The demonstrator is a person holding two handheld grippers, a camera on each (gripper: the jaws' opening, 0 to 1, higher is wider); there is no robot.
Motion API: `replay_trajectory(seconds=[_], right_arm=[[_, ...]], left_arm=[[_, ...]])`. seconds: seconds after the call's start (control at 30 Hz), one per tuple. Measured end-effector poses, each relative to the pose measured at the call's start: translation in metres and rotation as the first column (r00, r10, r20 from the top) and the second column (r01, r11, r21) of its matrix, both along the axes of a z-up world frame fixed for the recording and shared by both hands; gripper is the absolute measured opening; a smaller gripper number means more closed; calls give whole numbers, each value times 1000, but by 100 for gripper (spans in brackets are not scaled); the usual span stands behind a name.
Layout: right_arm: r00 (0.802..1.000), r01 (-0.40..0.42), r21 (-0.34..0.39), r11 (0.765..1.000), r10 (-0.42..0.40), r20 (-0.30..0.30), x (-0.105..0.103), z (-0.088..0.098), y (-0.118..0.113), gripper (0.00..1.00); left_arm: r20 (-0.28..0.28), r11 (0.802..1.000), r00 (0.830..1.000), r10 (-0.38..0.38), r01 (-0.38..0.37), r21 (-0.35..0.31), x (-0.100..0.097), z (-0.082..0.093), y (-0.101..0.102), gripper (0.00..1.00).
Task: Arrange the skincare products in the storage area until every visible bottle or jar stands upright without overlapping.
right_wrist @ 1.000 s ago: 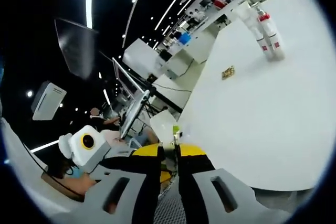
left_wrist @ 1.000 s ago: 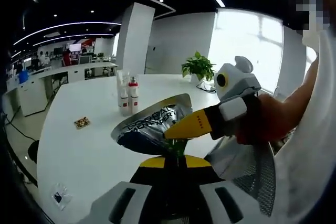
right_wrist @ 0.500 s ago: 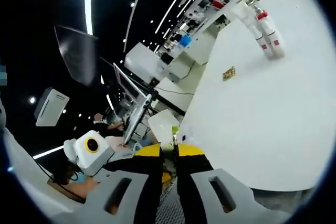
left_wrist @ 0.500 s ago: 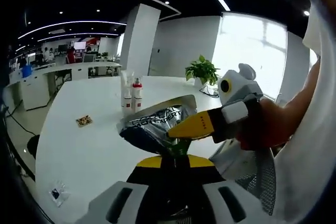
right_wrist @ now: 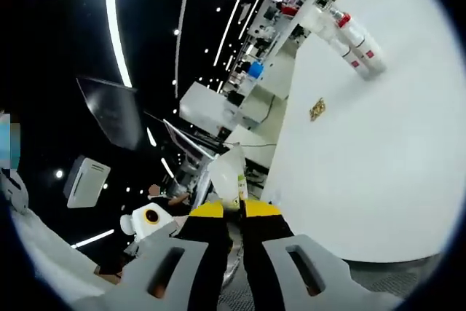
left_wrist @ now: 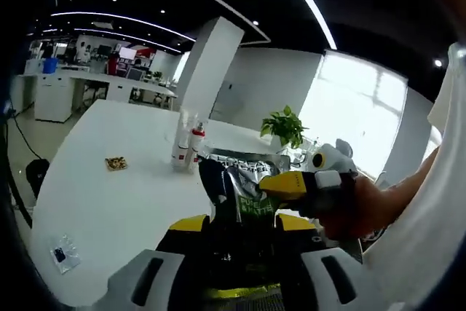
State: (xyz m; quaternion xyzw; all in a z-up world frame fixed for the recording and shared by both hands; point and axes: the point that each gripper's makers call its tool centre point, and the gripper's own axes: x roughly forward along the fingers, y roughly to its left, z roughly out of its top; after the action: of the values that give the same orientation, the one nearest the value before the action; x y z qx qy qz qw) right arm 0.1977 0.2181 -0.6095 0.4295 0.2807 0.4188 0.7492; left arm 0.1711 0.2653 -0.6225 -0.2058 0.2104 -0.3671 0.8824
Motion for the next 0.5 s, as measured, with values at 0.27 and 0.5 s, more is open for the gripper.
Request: replay_trajectory(seconds=[0.27,0.5], right_arm=[[977,-203,59,977,198,80,-11,29,1,4],[929,-365,106,925,355,99,-33,43,22,4]], left_arm=[[-118,977,993,-17,-8,-213,0,12,8,42],[-181,935,969,-167,97,-342,-18,21,-2,34]])
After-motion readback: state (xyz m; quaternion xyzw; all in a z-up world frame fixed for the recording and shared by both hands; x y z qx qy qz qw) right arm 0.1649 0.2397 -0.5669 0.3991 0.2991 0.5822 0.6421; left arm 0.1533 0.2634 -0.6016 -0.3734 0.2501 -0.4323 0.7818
